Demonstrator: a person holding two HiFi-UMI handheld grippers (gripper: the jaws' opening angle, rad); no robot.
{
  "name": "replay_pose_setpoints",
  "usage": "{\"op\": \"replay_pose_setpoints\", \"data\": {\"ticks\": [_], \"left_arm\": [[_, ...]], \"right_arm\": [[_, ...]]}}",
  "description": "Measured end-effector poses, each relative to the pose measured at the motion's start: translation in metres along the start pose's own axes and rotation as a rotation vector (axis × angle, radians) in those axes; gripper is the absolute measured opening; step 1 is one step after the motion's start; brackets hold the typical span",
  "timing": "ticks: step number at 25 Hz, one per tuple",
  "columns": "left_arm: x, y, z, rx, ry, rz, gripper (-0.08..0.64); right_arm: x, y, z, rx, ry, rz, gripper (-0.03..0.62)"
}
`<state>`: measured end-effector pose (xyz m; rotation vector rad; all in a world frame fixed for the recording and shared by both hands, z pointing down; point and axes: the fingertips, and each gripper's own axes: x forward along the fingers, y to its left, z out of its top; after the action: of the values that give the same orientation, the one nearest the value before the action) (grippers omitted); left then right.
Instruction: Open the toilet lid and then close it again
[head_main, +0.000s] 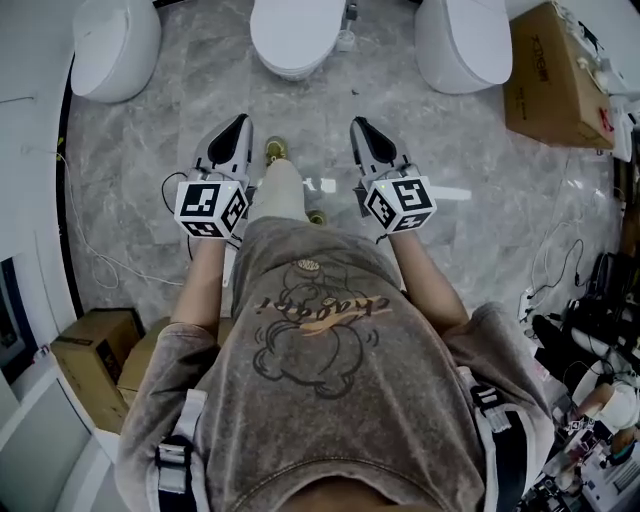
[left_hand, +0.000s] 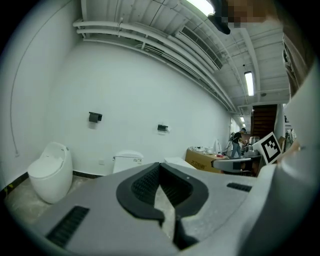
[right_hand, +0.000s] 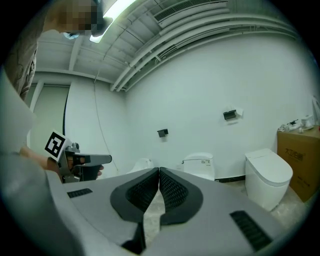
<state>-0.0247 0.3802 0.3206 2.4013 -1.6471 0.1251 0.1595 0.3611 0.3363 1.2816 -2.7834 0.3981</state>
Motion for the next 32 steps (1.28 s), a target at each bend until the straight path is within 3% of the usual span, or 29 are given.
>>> {"op": "replay_pose_setpoints", "data": {"ticks": [9, 20, 27, 32], "left_arm": [[0.135, 0.077, -0.075, 0.029, 0.071, -0.027, 0.009], [0.306, 0.163, -0.263, -0.018, 0.185, -0.011, 0.009], [0.362, 0.212, -0.389, -0.048, 0.264, 0.005, 0.009], [0.391, 0.228, -0.442, -0.047, 0.298, 0.009, 0.009]], "right_arm": [[0.143, -0.052, -0.08, 0.035, 0.061, 0.003, 0.026], [0.298, -0.15, -0.266, 0.052, 0.196, -0.001, 0.026], [0.368, -0.191, -0.377, 0.064, 0.284, -0.01, 0.026], [0.4, -0.203, -0.428, 0.047, 0.33, -0.002, 0.026]]}}
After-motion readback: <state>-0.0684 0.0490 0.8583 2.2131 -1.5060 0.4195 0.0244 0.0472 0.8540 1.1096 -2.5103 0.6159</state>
